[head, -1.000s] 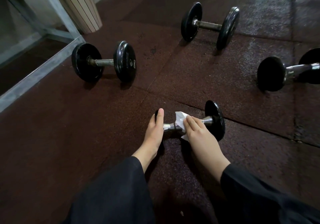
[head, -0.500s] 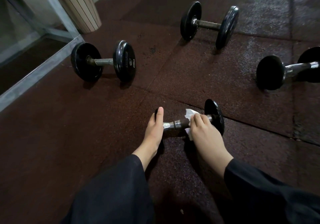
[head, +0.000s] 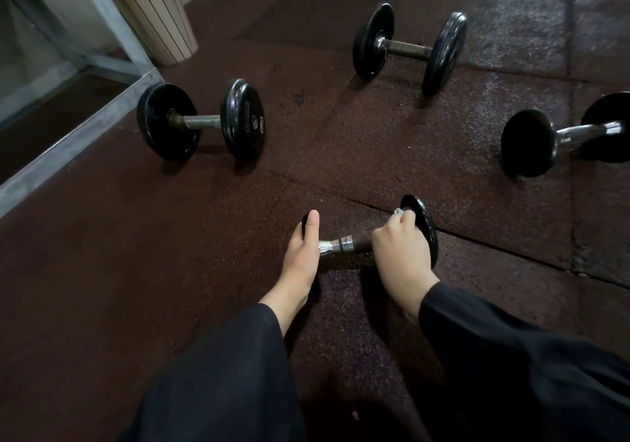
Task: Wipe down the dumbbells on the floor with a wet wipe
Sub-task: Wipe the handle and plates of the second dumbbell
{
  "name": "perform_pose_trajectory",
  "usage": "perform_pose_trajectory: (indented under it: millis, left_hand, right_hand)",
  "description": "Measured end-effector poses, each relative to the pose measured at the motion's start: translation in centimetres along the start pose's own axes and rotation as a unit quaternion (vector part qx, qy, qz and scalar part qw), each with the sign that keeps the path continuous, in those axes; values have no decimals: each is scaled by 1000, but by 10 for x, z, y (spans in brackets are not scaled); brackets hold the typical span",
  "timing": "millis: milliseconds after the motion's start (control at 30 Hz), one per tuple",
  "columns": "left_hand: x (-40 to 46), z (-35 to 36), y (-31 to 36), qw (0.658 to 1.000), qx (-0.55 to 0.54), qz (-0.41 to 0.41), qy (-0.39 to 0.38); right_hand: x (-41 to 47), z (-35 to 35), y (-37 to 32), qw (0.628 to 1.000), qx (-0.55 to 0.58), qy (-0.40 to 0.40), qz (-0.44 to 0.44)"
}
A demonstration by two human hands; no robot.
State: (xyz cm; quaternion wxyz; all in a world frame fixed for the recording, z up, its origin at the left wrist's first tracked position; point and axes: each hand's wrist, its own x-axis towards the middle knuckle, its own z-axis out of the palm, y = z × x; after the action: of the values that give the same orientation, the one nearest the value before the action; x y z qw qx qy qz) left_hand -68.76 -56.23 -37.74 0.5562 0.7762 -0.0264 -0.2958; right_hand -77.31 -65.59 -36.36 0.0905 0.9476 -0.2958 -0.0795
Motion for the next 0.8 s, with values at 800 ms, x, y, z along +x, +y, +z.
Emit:
perform_pose_trajectory:
  millis: [800]
  left_hand:
    - [-1,1,5,1000,-9,-11,-1]
  right_hand:
    - [13,5,10,997,41,2,-63]
